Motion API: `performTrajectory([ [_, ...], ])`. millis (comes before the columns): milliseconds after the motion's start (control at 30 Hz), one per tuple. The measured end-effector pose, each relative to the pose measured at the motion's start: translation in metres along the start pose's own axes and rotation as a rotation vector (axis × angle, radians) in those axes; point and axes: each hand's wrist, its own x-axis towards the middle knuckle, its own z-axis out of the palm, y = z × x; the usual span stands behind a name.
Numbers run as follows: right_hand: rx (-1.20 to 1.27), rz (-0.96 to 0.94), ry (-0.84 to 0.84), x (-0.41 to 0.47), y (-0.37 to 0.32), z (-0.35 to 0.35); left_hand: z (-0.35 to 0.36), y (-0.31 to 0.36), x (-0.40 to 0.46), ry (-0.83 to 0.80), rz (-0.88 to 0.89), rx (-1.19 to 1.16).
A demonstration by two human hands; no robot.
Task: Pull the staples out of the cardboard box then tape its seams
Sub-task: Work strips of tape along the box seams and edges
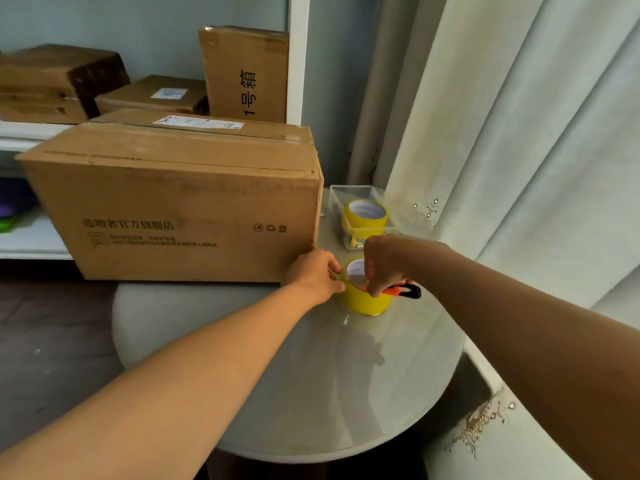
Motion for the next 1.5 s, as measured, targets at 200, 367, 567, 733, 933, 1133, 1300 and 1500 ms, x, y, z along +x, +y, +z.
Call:
performTrajectory([
  [200,0.111,-0.006,0.217,0.014,0.001,0.010,0.004,-0.004,-0.001,0.142,-0.039,0.004],
  [367,0.249,-0.002,0.103,0.023,-0.007,0.032,0.004,-0.008,-0.005,0.149,-0.050,0.000],
  [567,0.328,0.124,0.187,0.020,-0.001,0.050,0.000,-0.009,-0.014,0.118,-0.014,0.047],
  [733,0.312,0.161,0.180,0.014,0.000,0.046,0.001,-0.005,-0.028,0.116,0.036,0.110],
  [933,0.291,0.173,0.186,0.012,-0.001,0.045,0.002,-0.004,-0.045,0.111,0.174,0.208],
  [1133,0.249,0.049,0.116,0.006,-0.002,0.020,-0.010,-0.020,-0.026,-0.028,0.042,-0.072],
  [1300,0.240,-0.025,0.175,0.004,-0.012,0.000,0.003,-0.024,-0.027,0.016,0.017,-0.122],
  [1500,0.155,-0.013,0.045,0.009,-0.023,0.029,0.004,-0.025,-0.034,0.099,-0.014,-0.054],
])
